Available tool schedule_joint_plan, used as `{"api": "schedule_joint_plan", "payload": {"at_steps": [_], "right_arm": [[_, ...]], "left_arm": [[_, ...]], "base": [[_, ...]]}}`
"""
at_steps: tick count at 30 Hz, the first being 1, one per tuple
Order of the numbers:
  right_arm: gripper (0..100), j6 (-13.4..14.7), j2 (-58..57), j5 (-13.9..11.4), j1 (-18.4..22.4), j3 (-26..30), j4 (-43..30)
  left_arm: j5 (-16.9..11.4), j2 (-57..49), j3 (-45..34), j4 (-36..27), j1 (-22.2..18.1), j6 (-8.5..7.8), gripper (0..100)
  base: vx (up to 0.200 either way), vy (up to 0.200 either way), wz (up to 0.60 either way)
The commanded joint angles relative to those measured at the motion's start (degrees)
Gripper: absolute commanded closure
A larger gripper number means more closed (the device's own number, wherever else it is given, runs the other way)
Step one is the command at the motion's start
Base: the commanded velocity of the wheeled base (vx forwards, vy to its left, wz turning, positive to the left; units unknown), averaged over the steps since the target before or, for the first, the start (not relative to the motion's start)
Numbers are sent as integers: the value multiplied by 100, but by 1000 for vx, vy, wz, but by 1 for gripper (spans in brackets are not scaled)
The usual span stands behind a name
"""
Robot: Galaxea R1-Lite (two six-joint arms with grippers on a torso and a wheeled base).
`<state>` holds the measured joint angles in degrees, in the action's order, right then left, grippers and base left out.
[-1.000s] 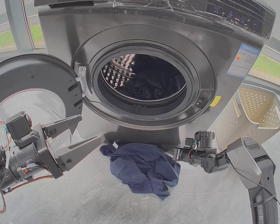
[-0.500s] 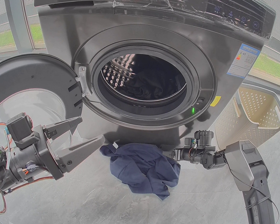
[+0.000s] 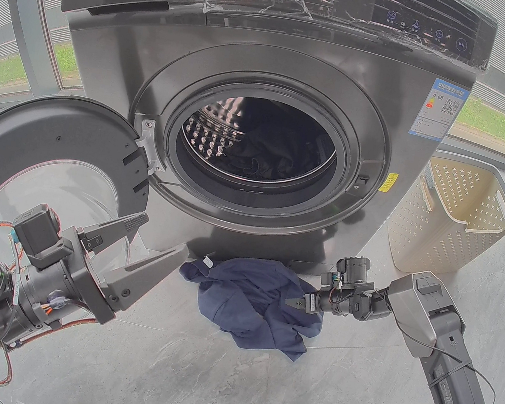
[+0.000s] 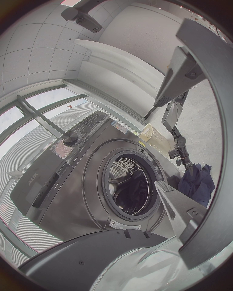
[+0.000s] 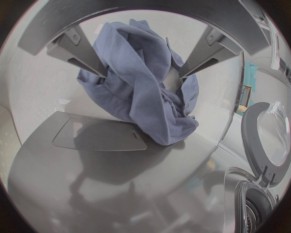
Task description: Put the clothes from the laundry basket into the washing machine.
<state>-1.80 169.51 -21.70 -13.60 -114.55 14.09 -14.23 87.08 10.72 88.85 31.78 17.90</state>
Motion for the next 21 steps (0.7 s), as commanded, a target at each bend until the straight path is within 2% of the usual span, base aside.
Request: {"api": "schedule_joint_plan", "payload": {"at_steps": [1,13,18,21], "right_arm": [[100,5,65,17,-19,-4,-12],[100,22,65,61,-11,-4,-38],[100,286,73,43,-11,-4,6],[100,673,82,-71,-11,-4,41]], "left_arm": [[-1,2,1,1,4,12,0],[8,-51,1,1,4,12,0],[8,-86,18,1,-5,21,0],[8,-86,18,1,-5,30,0]], "base": [[0,0,0],[0,0,0],[0,0,0],[0,0,0]]}}
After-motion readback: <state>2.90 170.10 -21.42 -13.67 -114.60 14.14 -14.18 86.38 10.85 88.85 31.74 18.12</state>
